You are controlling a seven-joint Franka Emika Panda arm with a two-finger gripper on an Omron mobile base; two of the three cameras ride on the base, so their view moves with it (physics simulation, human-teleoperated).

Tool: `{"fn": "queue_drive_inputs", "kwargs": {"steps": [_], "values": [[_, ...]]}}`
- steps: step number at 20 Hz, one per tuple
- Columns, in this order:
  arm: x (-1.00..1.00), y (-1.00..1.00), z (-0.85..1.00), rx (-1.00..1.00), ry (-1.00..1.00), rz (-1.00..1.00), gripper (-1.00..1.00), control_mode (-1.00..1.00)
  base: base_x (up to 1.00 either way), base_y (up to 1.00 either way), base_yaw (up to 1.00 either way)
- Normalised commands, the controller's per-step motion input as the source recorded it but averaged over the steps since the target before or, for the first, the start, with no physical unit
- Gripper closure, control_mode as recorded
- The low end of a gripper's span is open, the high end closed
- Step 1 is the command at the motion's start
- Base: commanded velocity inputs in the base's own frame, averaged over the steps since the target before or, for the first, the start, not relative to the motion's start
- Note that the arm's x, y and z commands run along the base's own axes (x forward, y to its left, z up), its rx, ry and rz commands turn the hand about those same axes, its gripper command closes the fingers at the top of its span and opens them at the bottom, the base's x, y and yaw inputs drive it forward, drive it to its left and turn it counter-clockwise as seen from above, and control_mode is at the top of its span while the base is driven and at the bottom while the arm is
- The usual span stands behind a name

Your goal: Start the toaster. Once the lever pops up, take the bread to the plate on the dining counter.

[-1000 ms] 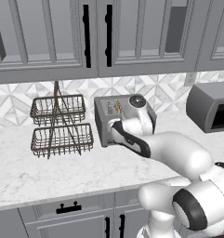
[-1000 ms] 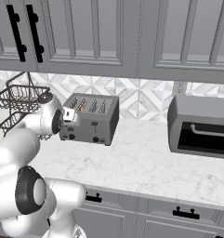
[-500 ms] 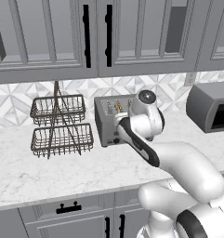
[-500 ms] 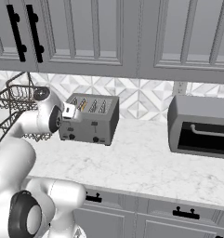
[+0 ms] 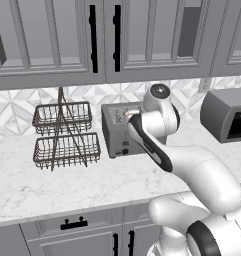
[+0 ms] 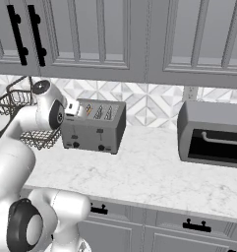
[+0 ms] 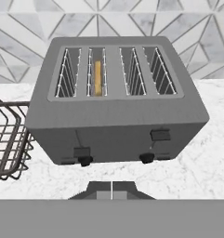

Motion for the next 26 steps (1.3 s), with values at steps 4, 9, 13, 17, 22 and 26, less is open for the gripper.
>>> {"fn": "queue_drive_inputs", "kwargs": {"steps": [4,9,13,17,22,26], "values": [[0.04,0.04,0.00,0.00,0.00,0.00,-1.00,-1.00,0.00,0.00,0.00],[0.00,0.00,0.00,0.00,0.00,0.00,-1.00,-1.00,0.00,0.00,0.00],[0.00,0.00,0.00,0.00,-0.04,0.00,-1.00,-1.00,0.00,0.00,0.00],[0.00,0.00,0.05,0.00,-0.07,0.01,-1.00,-1.00,0.00,0.00,0.00],[0.00,0.00,0.10,0.00,-0.02,0.00,-1.00,-1.00,0.00,0.00,0.00],[0.00,0.00,0.00,0.00,0.00,0.00,-1.00,-1.00,0.00,0.00,0.00]]}}
